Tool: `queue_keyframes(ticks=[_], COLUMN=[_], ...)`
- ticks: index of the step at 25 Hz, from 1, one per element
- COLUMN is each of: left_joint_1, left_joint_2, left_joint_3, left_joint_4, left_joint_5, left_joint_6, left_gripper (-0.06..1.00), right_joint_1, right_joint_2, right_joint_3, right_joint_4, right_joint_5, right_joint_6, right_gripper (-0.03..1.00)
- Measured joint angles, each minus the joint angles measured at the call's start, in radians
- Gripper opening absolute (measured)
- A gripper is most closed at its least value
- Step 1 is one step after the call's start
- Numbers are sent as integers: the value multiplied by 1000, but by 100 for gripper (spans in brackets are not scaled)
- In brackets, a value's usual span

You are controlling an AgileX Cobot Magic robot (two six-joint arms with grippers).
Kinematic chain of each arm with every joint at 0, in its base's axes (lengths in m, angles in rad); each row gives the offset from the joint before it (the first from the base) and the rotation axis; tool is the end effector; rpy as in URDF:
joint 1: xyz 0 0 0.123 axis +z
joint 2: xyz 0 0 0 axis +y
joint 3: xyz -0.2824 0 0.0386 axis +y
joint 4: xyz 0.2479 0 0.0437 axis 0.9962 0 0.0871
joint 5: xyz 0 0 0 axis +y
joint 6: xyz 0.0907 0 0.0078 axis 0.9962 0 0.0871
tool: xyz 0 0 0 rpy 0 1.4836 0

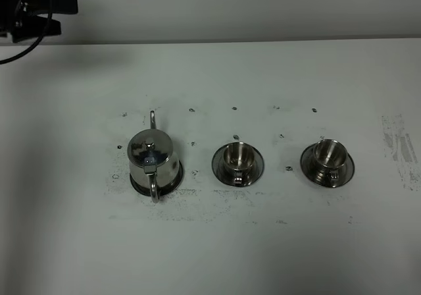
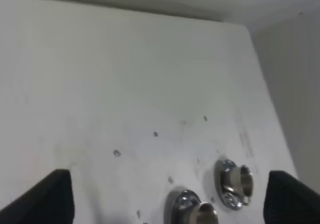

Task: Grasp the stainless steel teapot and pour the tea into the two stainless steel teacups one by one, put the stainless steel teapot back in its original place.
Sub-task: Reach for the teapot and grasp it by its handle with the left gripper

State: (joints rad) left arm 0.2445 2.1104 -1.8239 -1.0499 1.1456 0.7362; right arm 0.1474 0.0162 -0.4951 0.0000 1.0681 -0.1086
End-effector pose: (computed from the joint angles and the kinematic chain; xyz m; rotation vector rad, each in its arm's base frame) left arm 0.4607 0.0408 0.2694 0.1583 2.3011 -0.9897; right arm -0.0021 -0.0003 0.2753 -0.2646 2.0559 0.0238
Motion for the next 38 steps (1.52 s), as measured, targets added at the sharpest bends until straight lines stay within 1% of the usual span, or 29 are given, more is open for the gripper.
queue_keyframes(ticks=[1,4,6,9,14,15,17,19,23,25,27,30,36,38], left_joint_1=[-16,-84,-135,-215,-334,-349,-370,-385,-410,-436,-476,-572,-810,-881], left_joint_2=[-36,-130,-183,-239,-260,-260,-260,-264,-285,-301,-317,-325,-325,-325], left_joint_3=[0,0,0,0,9,26,78,169,376,448,495,541,552,553], left_joint_4=[40,214,320,484,792,844,906,929,942,937,935,933,930,930], left_joint_5=[-26,-116,-181,-240,-264,-266,-293,-372,-571,-636,-657,-658,-652,-648], left_joint_6=[0,-37,-96,-189,-340,-369,-407,-418,-424,-424,-424,-415,-427,-400], left_gripper=[73,72,72,72,72,72,72,72,72,72,72,72,72,71], right_joint_1=[0,0,0,0,0,0,0,0,0,0,0,0,0,0], right_joint_2=[0,0,0,0,0,0,0,0,0,0,0,0,0,0], right_joint_3=[0,0,0,0,0,0,0,0,0,0,0,0,0,0], right_joint_4=[0,0,0,0,0,0,0,0,0,0,0,0,0,0], right_joint_5=[0,0,0,0,0,0,0,0,0,0,0,0,0,0], right_joint_6=[0,0,0,0,0,0,0,0,0,0,0,0,0,0], right_gripper=[52,52,52,52,52,52,52,52,52,52,52,52,52,52])
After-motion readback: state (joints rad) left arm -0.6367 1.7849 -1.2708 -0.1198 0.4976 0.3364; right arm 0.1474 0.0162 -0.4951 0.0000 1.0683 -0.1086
